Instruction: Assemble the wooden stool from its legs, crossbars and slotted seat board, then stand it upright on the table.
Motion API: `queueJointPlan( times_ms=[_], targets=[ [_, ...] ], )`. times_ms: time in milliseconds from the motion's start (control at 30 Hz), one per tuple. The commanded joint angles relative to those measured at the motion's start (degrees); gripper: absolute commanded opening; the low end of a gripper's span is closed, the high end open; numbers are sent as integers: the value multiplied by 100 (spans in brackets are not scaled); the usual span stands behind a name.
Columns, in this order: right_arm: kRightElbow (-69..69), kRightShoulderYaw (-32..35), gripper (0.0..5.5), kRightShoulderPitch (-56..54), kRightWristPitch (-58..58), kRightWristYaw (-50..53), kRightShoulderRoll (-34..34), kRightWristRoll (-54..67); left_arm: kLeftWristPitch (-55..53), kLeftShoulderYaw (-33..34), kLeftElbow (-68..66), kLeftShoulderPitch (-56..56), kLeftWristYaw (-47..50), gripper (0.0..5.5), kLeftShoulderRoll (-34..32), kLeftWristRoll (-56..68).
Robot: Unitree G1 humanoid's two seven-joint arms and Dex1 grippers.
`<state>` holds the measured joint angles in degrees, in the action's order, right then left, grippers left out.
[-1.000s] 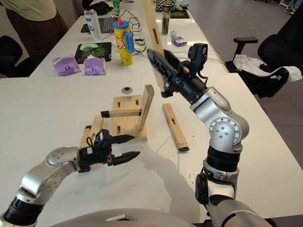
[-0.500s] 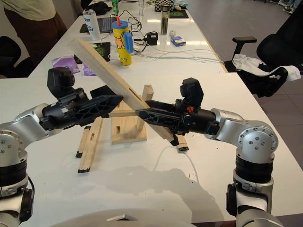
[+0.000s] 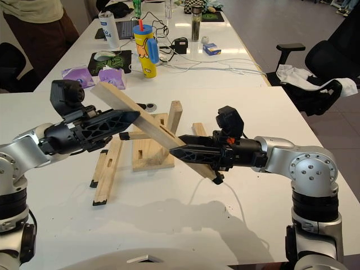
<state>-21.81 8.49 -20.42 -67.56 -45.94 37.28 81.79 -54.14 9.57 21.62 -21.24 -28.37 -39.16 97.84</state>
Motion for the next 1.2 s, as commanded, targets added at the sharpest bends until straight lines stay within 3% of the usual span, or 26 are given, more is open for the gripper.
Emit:
queueJointPlan(
  times_ms=[33,200,400,467,633,767,967,1200],
  targets=[
    [-8,-66,207,95,33,-187,138,-101,-127,55,4,49,-98,231,-147,-22],
    [135,-115,207,81,270,-224,81,-488,-236,70,47,315,-314,205,-273,-308],
    [466,-190,329,137,501,77,-89,-898,-300,603,-21,991,-674,205,-667,-658],
    [445,-378,359,323,650,362,-258,-1258,-359,950,-127,1291,-975,205,-984,-943],
    [101,-1130,361,1062,1268,914,-887,-2297,-236,1588,-946,2049,-2435,205,-2049,-2339],
    [37,-1589,361,1248,1658,1387,-1475,-2946,255,1497,-1996,1888,-3453,205,-2511,-3392],
    [706,-2352,361,924,2085,2099,-2486,-3997,721,1260,-2726,974,-3858,205,-2443,-4120],
    [1517,-2290,361,734,2420,2662,-3126,-4737,1068,739,-3110,326,-4092,205,-2091,-4777]
  ],
)
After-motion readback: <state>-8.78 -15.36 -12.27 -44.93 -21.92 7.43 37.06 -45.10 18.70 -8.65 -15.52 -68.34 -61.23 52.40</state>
